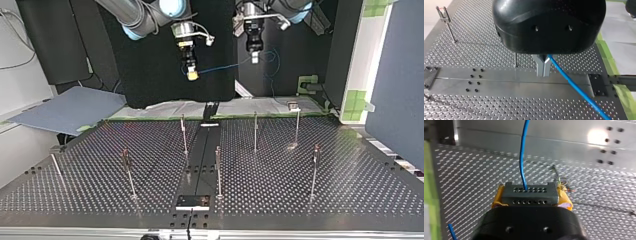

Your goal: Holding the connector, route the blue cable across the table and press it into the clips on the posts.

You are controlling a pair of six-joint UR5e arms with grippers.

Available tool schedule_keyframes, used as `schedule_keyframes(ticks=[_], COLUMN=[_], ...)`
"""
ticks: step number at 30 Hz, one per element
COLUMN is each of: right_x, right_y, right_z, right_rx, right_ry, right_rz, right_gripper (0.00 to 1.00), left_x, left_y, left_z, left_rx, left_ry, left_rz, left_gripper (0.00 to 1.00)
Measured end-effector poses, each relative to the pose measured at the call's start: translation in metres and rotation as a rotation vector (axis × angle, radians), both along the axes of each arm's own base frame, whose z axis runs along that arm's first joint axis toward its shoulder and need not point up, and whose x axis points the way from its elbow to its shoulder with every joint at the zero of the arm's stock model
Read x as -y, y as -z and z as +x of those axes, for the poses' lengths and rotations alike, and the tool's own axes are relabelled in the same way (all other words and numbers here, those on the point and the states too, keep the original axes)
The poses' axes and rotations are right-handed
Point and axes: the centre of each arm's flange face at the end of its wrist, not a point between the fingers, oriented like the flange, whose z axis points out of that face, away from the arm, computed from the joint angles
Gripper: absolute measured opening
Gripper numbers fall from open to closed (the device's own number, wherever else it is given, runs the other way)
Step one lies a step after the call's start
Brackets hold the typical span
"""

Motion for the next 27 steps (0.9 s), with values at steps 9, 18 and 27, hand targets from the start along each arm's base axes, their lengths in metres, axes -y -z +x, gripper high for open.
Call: schedule_keyframes(ticks=[9, 18, 27], right_x=[-0.007, -0.013, 0.000], right_y=[0.010, 0.016, -0.029], right_z=[-0.007, -0.014, 0.010], right_rx=[-0.065, -0.123, -0.039], right_ry=[0.013, 0.014, -0.009], right_rz=[0.058, 0.111, 0.116], right_gripper=[0.00, 0.00, 0.00], left_x=[-0.004, -0.007, -0.005], left_y=[-0.022, -0.033, -0.023], left_z=[-0.005, -0.010, -0.009], left_rx=[-0.004, -0.022, -0.013], left_ry=[-0.007, -0.003, 0.015], left_rz=[0.005, 0.018, 0.003], left_gripper=[0.02, 0.02, 0.02])
